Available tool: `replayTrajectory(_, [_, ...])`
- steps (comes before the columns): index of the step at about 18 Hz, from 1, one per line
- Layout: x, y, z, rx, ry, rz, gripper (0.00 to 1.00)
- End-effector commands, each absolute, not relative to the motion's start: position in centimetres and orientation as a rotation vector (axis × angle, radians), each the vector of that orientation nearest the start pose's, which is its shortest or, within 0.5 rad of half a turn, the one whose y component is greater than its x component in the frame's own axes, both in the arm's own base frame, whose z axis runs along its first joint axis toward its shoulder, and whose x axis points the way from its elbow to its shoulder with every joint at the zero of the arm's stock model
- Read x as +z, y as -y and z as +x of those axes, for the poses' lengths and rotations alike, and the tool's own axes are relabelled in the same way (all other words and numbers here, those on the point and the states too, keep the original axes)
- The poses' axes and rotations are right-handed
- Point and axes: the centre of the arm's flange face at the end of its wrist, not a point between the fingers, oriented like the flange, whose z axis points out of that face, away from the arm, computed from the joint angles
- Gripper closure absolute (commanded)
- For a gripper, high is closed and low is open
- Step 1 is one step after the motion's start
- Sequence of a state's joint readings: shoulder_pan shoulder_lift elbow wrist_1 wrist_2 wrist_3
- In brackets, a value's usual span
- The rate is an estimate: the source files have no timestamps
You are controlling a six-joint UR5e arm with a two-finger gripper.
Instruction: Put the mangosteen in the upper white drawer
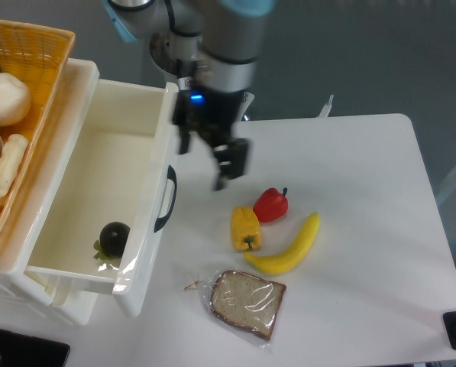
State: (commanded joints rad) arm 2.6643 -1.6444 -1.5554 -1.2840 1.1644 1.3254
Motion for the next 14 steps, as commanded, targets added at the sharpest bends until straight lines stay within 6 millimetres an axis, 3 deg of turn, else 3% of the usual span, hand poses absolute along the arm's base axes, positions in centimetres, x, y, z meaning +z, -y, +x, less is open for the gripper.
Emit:
replayTrajectory(3, [45.9, -38.2, -44.6, 0.034, -0.286, -2.694, 0.00])
replayTrajectory(6, [40.5, -38.3, -47.7, -0.051, -0.247, -2.769, 0.00])
replayTrajectory(8, [38.2, -37.4, -49.1, -0.032, -0.243, -2.891, 0.00])
replayTrajectory(12, [33.0, -37.7, -52.2, 0.029, -0.268, -2.998, 0.00])
replayTrajectory(14, [32.4, -38.0, -52.9, 0.028, -0.273, -3.001, 0.00])
